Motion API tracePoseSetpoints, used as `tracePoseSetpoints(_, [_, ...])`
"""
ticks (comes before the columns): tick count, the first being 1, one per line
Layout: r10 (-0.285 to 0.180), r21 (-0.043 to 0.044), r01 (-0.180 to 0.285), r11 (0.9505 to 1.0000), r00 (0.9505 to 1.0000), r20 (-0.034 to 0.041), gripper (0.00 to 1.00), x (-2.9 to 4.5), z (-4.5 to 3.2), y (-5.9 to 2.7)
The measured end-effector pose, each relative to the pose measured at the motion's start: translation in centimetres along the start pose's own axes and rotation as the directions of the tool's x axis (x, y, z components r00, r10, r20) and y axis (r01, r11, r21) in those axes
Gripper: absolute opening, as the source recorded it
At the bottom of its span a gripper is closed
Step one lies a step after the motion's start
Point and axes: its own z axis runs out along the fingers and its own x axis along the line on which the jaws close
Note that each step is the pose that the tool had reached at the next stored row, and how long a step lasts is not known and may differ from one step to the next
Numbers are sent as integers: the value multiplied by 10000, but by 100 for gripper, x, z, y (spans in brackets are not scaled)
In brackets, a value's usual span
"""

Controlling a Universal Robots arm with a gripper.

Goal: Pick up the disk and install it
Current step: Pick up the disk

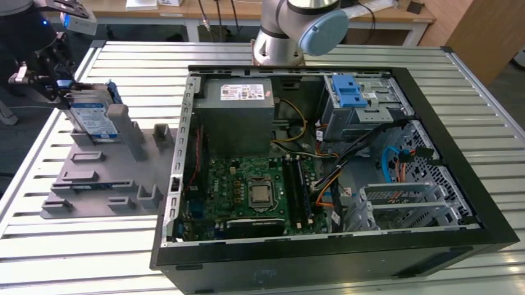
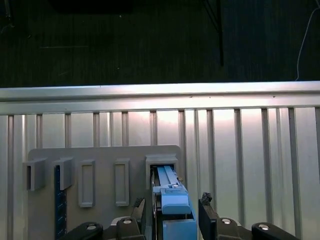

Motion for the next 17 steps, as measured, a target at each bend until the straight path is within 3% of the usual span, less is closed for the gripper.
tracePoseSetpoints(2, [0, -1, 0, 10000, 10000, -1, 53, 0, 6, 0])
tracePoseSetpoints(5, [0, -3, 0, 10000, 10000, -3, 37, 0, 9, 0])
tracePoseSetpoints(9, [-99, -1, 99, 10000, 9999, -24, 37, 2, 11, -1])
tracePoseSetpoints(13, [-247, -3, 247, 9997, 9996, -111, 37, 4, 11, -1])
tracePoseSetpoints(17, [-246, -6, 246, 9997, 9996, -115, 37, 4, 11, -1])
